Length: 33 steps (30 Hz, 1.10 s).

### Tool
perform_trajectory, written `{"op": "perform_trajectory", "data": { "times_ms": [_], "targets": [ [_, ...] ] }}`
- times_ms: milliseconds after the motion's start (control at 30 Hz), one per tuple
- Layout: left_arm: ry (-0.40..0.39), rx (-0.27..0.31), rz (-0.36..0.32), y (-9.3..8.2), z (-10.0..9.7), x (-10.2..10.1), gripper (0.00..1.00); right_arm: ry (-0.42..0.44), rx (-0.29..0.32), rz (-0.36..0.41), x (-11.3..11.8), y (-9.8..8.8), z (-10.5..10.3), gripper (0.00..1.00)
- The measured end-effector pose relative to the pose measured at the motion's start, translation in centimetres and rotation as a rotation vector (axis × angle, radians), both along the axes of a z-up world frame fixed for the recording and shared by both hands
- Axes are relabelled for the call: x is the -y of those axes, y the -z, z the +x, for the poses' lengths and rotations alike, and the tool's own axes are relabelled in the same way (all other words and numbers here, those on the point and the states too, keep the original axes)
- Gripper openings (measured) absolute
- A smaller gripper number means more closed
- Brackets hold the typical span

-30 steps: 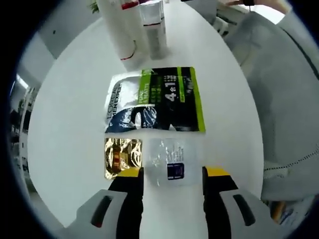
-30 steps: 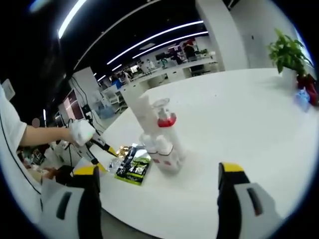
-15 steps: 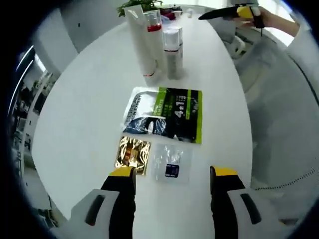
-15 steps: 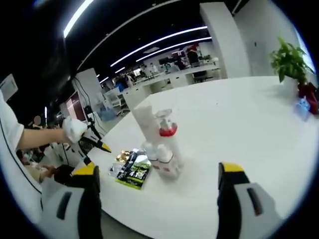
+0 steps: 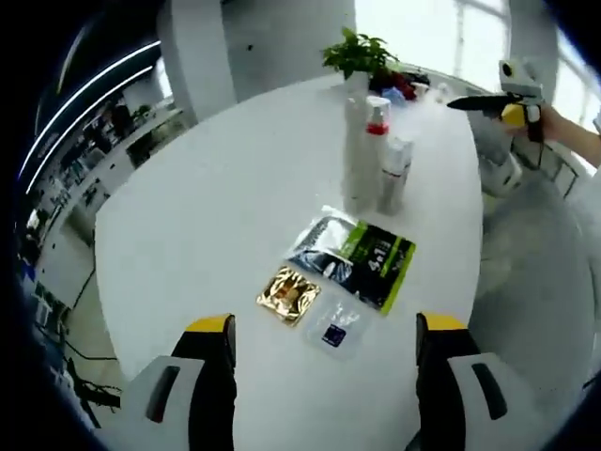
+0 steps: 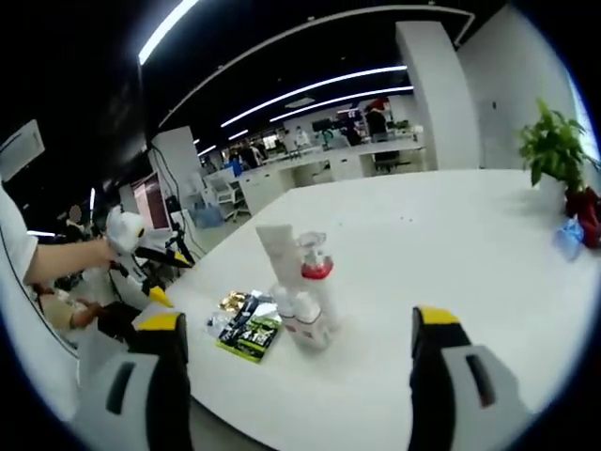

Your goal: Arrange the skincare products in the storage area until every visible bottle or jar stands upright without overlapping.

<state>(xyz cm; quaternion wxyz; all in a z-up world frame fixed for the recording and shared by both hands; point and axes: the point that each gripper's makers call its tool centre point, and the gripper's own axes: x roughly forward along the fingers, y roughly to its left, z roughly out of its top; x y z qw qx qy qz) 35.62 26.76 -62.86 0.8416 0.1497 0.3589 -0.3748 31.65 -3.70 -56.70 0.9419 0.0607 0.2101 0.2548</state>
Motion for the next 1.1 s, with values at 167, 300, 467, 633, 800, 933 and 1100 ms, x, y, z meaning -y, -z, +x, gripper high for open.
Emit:
{"op": "perform_trajectory", "data": {
  "times_ms": [167,300,467,633,800,933,1100],
  "targets": [
    [-0.123,0.024,-0.068,-1.3,-0.6,-1.1,0.8,-0.022,-0.001,-0.008,-0.1,0.0,-0.9,1.0],
    [-0.206,0.049,-0.146,-2.5,-1.4,-1.4,0.83,-0.025,0.003,-0.006,0.2,-0.3,-1.5,1.0],
    [-0.274,0.097,-0.192,-3.6,-2.6,-1.6,0.88,-0.027,0.01,-0.004,0.4,-0.7,-2.2,1.0],
    [-0.337,0.139,-0.269,-4.6,-3.6,-1.5,0.9,-0.01,0.019,0.013,1.2,-1.2,-2.8,1.0],
    [-0.41,0.167,-0.299,-4.8,-4.8,-1.7,0.95,0.014,0.032,0.018,1.8,-1.5,-3.3,1.0],
    [-0.439,0.179,-0.317,-5.0,-5.7,-1.7,0.97,0.032,0.029,0.029,1.9,-1.2,-3.7,1.0],
    [-0.472,0.192,-0.295,-4.8,-6.7,-2.2,0.97,0.043,0.021,0.029,1.8,-0.7,-4.3,1.0]
  ]
}}
